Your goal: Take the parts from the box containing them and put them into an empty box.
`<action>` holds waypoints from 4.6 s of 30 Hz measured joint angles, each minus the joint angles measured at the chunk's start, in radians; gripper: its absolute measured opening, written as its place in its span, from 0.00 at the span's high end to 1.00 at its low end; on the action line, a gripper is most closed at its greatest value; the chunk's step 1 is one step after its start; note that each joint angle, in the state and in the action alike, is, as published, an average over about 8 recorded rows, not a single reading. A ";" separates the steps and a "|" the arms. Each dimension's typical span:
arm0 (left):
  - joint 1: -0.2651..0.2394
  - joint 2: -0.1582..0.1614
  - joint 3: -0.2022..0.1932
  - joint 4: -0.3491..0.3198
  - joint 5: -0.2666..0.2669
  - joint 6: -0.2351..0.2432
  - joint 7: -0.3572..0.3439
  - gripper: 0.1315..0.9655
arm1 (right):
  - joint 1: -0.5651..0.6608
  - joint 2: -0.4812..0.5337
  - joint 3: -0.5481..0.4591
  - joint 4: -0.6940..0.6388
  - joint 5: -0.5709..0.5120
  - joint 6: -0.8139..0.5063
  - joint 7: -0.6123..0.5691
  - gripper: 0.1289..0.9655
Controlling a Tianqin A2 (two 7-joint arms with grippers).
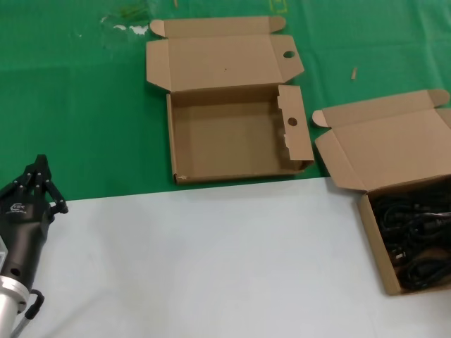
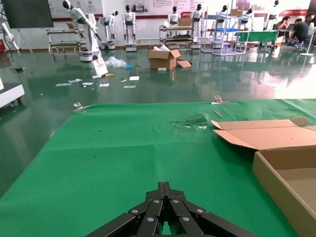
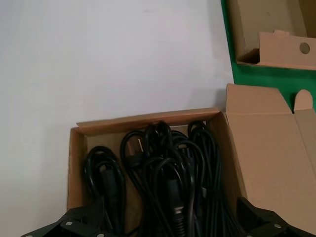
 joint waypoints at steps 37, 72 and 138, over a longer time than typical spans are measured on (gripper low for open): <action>0.000 0.000 0.000 0.000 0.000 0.000 0.000 0.99 | 0.232 -0.108 -0.115 -0.213 -0.131 -0.101 -0.117 0.75; 0.000 0.000 0.000 0.000 0.000 0.000 0.000 0.99 | 0.537 -0.362 -0.182 -0.054 -0.198 -0.173 0.129 0.92; 0.000 0.000 0.000 0.000 0.000 0.000 0.000 0.99 | 0.640 -0.853 -0.201 -0.644 -0.094 0.233 -0.032 0.46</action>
